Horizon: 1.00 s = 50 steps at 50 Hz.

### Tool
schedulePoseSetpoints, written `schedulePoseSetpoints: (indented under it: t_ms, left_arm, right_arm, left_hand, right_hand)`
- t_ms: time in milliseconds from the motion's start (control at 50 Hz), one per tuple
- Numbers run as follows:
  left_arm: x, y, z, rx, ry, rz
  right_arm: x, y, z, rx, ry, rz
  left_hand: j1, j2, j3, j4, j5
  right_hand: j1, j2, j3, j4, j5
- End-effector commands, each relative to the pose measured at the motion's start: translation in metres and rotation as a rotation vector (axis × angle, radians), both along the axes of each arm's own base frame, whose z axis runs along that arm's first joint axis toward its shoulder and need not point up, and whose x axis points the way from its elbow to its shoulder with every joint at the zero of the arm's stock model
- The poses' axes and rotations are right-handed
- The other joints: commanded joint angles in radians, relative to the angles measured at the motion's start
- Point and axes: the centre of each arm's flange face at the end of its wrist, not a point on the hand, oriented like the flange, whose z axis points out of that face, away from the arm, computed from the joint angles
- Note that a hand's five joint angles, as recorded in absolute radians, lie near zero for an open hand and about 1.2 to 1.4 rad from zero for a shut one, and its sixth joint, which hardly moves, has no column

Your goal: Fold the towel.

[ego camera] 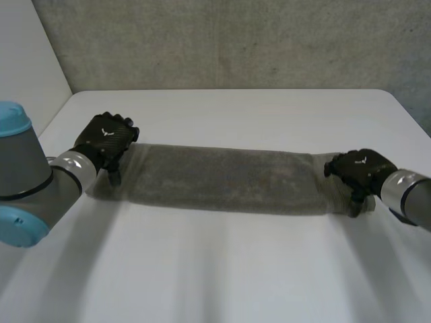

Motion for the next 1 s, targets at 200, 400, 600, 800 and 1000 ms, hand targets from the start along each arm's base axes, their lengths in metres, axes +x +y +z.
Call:
schedulePoseSetpoints:
  t_ms: [200,400,600,800,1000]
  left_arm:
    - [0.003,0.017,-0.001,0.001,0.002,-0.002]
    - [0.004,0.015,0.004,-0.016,0.008,0.001]
    - [-0.001,0.018,0.004,-0.021,0.009,-0.014]
    - [-0.001,0.02,0.003,-0.016,0.009,-0.012]
    - [0.0,0.019,0.002,-0.012,0.008,-0.012]
  right_arm:
    - [-0.016,-0.015,-0.042,-0.014,0.017,-0.068]
    - [-0.051,-0.03,-0.04,-0.03,0.054,-0.138]
    - [-0.054,-0.022,-0.035,-0.028,0.024,-0.118]
    - [-0.053,-0.024,-0.032,-0.061,0.008,-0.105]
    - [-0.056,-0.034,-0.045,-0.068,0.02,-0.104]
  left_hand:
    - [-0.074,-0.064,-0.06,-0.066,-0.046]
    - [-0.074,-0.064,-0.06,-0.066,-0.046]
    - [-0.074,-0.064,-0.06,-0.066,-0.046]
    - [-0.074,-0.064,-0.06,-0.066,-0.046]
    - [-0.074,-0.064,-0.06,-0.066,-0.046]
  right_hand:
    - [0.94,0.931,0.934,0.938,0.927]
    - [0.988,0.979,0.982,0.987,0.975]
    - [-0.03,-0.038,-0.035,-0.031,-0.042]
    - [0.003,-0.006,-0.003,0.001,-0.01]
    - [0.427,0.418,0.422,0.426,0.414]
